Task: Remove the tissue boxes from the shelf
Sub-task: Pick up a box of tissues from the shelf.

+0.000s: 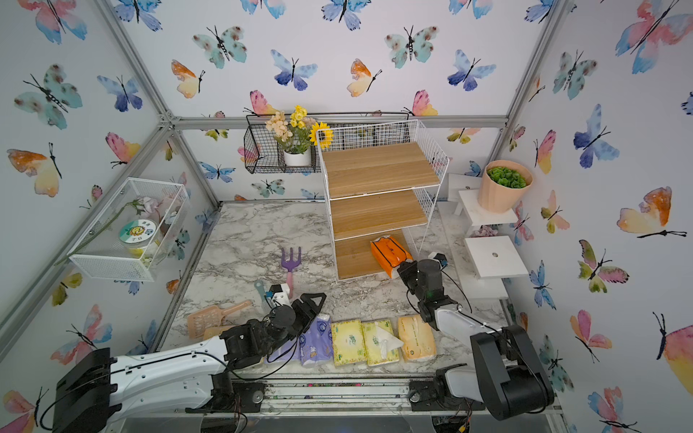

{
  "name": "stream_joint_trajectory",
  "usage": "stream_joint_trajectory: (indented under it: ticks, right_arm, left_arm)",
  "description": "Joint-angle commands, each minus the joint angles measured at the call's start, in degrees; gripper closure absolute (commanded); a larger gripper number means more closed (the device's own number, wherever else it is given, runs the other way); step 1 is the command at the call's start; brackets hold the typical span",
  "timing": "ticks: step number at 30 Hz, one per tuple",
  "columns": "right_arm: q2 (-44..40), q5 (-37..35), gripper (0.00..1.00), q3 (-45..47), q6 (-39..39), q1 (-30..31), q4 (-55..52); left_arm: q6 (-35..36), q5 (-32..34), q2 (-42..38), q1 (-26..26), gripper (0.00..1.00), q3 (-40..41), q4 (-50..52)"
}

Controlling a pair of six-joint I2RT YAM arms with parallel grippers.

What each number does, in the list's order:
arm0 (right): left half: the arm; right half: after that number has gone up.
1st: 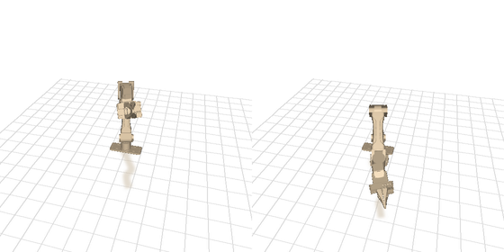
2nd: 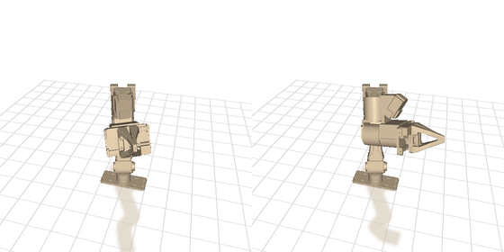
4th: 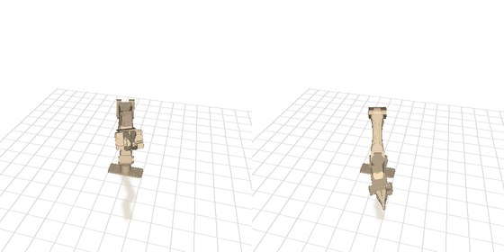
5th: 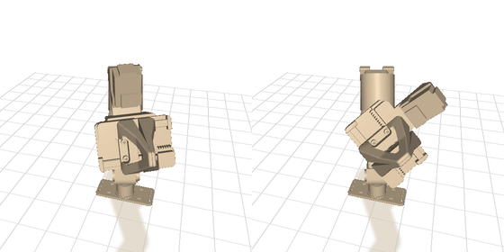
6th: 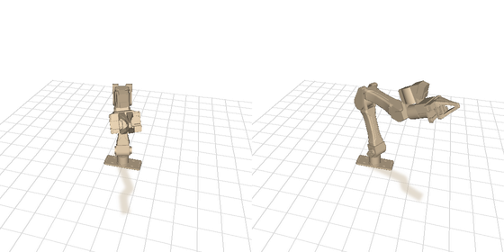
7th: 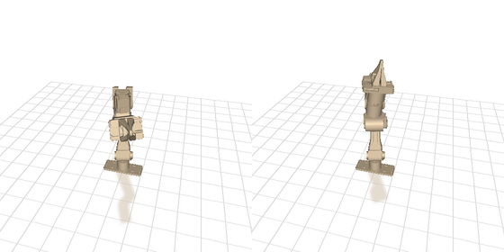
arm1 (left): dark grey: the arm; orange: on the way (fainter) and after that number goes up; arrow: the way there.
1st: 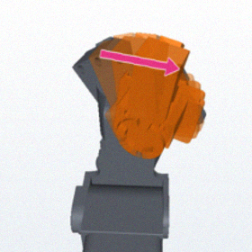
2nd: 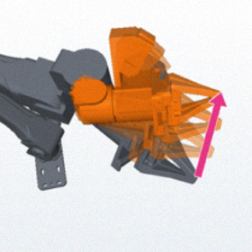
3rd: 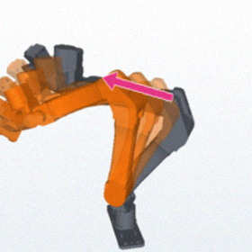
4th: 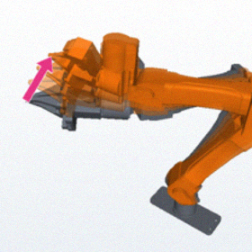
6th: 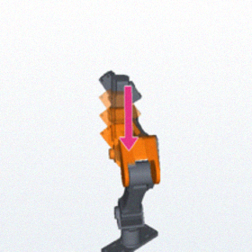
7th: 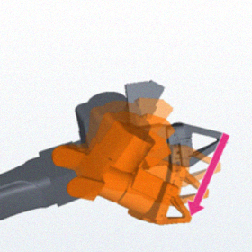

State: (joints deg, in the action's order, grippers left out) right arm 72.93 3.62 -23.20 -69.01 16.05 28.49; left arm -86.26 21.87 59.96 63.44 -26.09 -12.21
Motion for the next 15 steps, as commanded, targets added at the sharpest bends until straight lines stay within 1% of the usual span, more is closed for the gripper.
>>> stream_joint_trajectory:
  ticks: [1, 4, 7, 12, 15]
  right_arm:
    - [-4.8, 4.2, 0.97, 3.4, -1.9, -0.2, -3.5]
    - [-10.7, 4.9, 0.97, 5.8, -2.2, 0.1, -7.8]
    - [-16.6, 5.7, 0.97, 7.6, -2.3, 0.7, -13.4]
    - [-26.4, 6.2, 0.97, 10.2, -2.1, 0.8, -21.9]
    - [-29.6, 7.4, 0.97, 11.1, -1.4, 0.8, -25.7]
  left_arm:
    - [-1.6, -5.2, 4.7, -0.2, 0.29, -2.4, -4.2]
    - [-3.6, -7.0, 9.1, 0.3, 0.29, -4.7, -5.6]
    - [-7.2, -4.8, 12.6, 2.4, 0.29, -6.2, -6.0]
    - [-8.1, -4.6, 18.8, 3.3, 0.29, -10.6, -5.7]
    - [-7.7, -4.5, 22.0, 3.3, 0.29, -13.2, -6.0]
